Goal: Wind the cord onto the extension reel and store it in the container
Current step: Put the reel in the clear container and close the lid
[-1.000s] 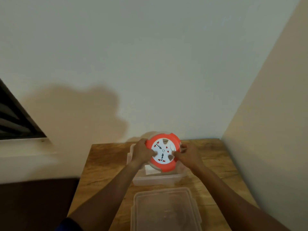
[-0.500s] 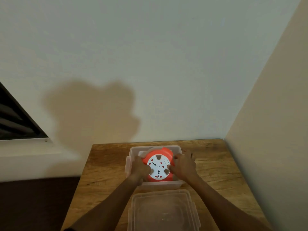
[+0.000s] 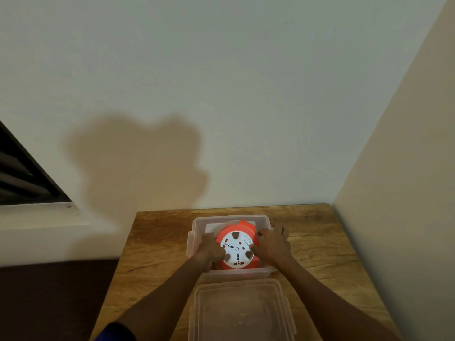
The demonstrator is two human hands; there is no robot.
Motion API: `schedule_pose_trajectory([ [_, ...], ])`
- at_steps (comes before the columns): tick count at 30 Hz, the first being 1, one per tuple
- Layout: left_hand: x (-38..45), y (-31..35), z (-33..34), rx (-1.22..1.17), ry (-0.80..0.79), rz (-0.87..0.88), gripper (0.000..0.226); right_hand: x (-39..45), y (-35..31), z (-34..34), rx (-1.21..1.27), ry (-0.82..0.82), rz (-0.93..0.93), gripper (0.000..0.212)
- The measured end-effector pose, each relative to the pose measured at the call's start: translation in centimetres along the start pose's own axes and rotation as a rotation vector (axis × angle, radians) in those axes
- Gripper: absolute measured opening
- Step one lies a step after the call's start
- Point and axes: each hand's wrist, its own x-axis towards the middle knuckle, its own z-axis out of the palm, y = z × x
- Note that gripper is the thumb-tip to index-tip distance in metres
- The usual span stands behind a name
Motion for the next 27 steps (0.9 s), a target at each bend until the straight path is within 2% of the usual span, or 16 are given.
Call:
schedule_pose_trajectory([
  [4,-0.8,0.1,-0.2,0.144,0.031,0.116,0.071,-1.2,0.1,-0.8,0.052,0.06,-0.086,0.058],
  [6,-1.9,0.3,-0.7,0.222,0.095,0.206,0.063,-3.0,0.7,-1.3,0.259,0.152,-0.084,0.062],
  [8,-3.6,-0.3,-1.5,0.218,0.24,0.321,0.042,-5.5,2.1,-1.4,0.579,0.227,-0.033,0.063],
  [10,-5.5,-2.4,-2.3,0.147,0.435,0.404,0.014,-8.1,4.0,-0.7,0.758,0.221,0.052,0.054],
  [11,-6.4,-3.9,-2.6,0.129,0.505,0.405,0.011,-9.4,5.0,-0.2,0.796,0.185,0.128,0.051],
  [12,-6.9,-5.7,-2.7,0.124,0.534,0.359,0.022,-10.6,6.0,0.4,0.792,0.146,0.204,0.047],
  [14,-7.5,-9.2,-2.3,0.095,0.478,0.198,0.025,-12.6,7.9,1.2,0.734,0.051,0.286,0.033],
  [16,-7.9,-11.6,-1.3,0.126,0.373,0.002,0.023,-13.8,8.9,1.8,0.692,-0.075,0.278,0.013],
  [18,-8.2,-13.6,-0.1,0.245,0.256,-0.104,0.041,-14.6,9.1,1.8,0.666,-0.165,0.24,0.012],
  [19,-8.2,-14.3,0.4,0.269,0.225,-0.113,0.05,-14.9,8.8,1.5,0.654,-0.192,0.228,0.012],
  [21,-8.5,-14.3,0.7,0.232,0.182,-0.128,0.056,-15.4,8.1,0.8,0.638,-0.218,0.209,0.015],
  [27,-11.1,-12.1,-1.2,0.17,0.198,-0.125,0.037,-16.2,7.9,-1.6,0.629,-0.239,0.205,0.022],
])
